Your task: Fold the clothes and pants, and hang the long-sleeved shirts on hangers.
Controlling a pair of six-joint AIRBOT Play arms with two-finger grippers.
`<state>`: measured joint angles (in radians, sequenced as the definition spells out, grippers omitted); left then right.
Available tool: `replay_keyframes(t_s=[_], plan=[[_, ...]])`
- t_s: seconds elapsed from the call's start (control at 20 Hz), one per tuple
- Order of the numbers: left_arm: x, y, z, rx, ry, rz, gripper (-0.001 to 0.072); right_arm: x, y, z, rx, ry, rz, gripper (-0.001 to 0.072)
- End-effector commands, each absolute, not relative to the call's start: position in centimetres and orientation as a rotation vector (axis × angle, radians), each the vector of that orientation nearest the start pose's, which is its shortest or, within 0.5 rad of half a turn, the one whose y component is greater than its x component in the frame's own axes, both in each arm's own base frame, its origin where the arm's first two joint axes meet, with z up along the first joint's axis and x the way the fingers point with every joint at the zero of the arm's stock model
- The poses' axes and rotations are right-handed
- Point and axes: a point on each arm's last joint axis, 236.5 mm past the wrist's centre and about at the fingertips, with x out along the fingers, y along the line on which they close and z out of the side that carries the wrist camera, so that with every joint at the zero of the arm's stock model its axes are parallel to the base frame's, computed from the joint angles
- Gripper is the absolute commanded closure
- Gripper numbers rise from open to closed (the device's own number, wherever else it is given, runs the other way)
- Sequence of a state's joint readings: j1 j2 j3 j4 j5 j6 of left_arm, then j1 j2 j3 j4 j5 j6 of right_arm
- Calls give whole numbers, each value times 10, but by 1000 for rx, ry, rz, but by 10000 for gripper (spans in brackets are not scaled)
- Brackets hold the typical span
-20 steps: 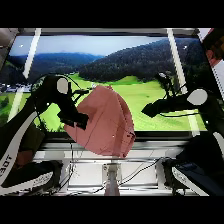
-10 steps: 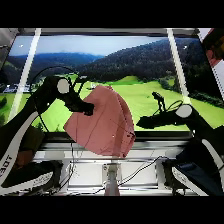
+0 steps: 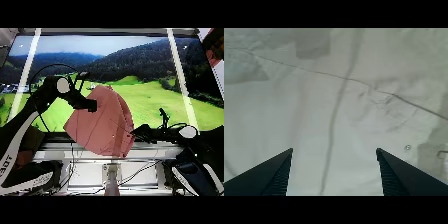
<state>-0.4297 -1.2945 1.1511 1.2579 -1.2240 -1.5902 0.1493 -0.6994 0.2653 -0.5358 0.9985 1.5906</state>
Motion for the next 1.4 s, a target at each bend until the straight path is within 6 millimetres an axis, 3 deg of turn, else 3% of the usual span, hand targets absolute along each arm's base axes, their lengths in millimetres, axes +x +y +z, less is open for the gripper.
replay_keyframes(t_s=[0.0, 0.4, 0.6, 0.85, 1.15, 1.35], plan=[[304, -223, 9, -49, 1404, -538, 107, 194, 195, -34, 1135, 1355, 290, 286], [304, -224, 9, -54, 1406, -537, 106, 173, 185, -57, 1210, 1485, 91, 262], [304, -224, 9, -54, 1406, -537, 107, 158, 204, -58, 1229, 1542, 74, 262], [303, -224, 9, -53, 1409, -537, 107, 198, 200, -59, 1285, 1336, 2, 262], [303, -224, 9, -53, 1409, -537, 107, 213, 184, -86, 1336, 1302, -171, 263], [303, -224, 9, -53, 1409, -537, 107, 228, 183, -88, 1447, 1258, -232, 265]])
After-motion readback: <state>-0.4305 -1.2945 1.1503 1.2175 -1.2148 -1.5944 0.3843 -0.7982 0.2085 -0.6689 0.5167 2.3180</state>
